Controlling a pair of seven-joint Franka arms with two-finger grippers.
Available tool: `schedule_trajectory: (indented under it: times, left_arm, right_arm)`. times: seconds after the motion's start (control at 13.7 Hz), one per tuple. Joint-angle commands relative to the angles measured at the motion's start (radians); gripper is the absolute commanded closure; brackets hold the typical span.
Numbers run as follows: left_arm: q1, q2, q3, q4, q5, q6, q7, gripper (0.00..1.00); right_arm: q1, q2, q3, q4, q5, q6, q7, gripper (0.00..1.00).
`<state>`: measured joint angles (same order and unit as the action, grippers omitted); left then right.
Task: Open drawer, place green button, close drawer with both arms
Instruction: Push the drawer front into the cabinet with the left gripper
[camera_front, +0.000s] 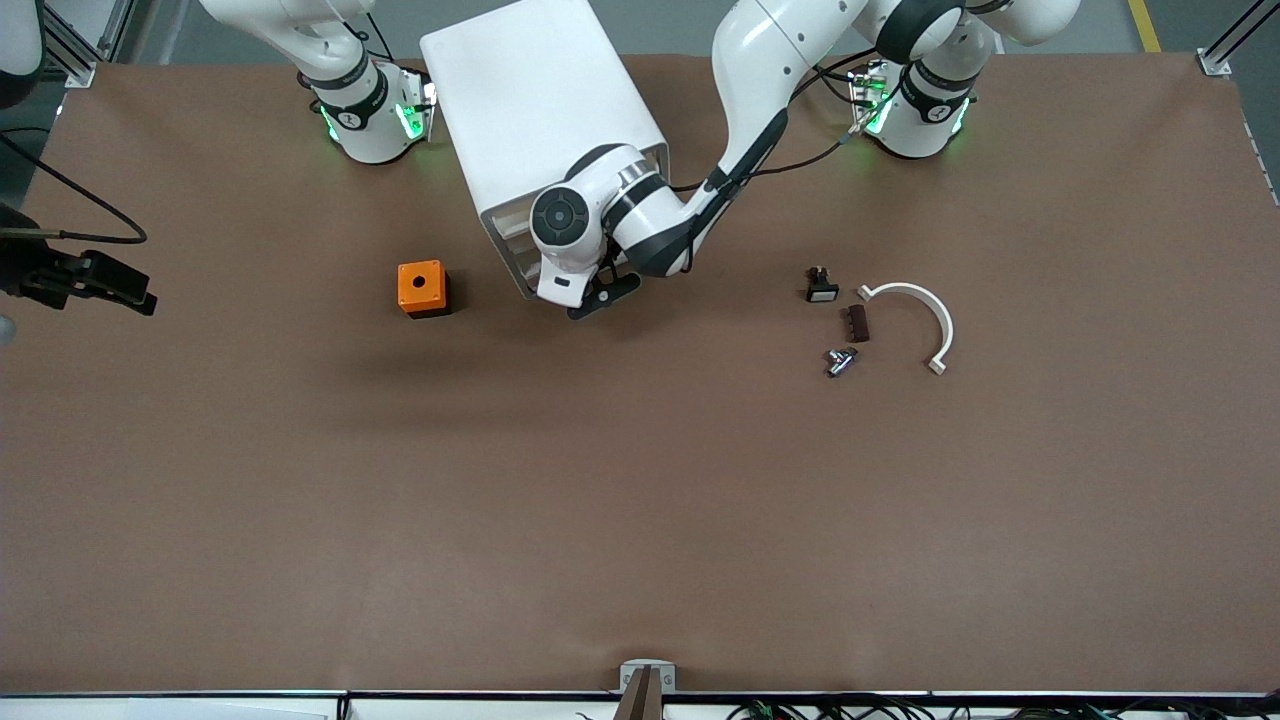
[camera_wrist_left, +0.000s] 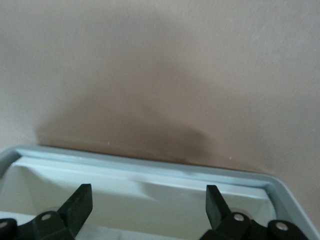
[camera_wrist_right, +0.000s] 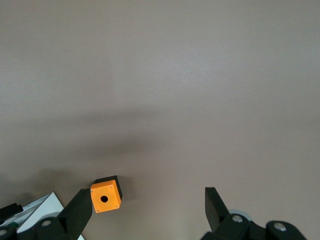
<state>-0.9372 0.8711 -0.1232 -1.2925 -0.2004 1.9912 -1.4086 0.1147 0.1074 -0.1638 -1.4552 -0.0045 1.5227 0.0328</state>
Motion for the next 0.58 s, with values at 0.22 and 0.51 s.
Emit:
schedule_trajectory:
  times: [0.22, 0.51]
  left_arm:
    - [0.018, -0.007, 0.033, 0.004, 0.019, 0.004, -0.035, 0.00]
    - [0.061, -0.056, 0.181, 0.012, 0.116, 0.004, -0.021, 0.00]
  right_arm:
    - [-0.027, -0.031, 0.004, -0.002, 0.026, -0.042, -0.037, 0.00]
    - [-0.027, -0.029, 0.007, -0.004, 0.027, -0.036, -0.025, 0.00]
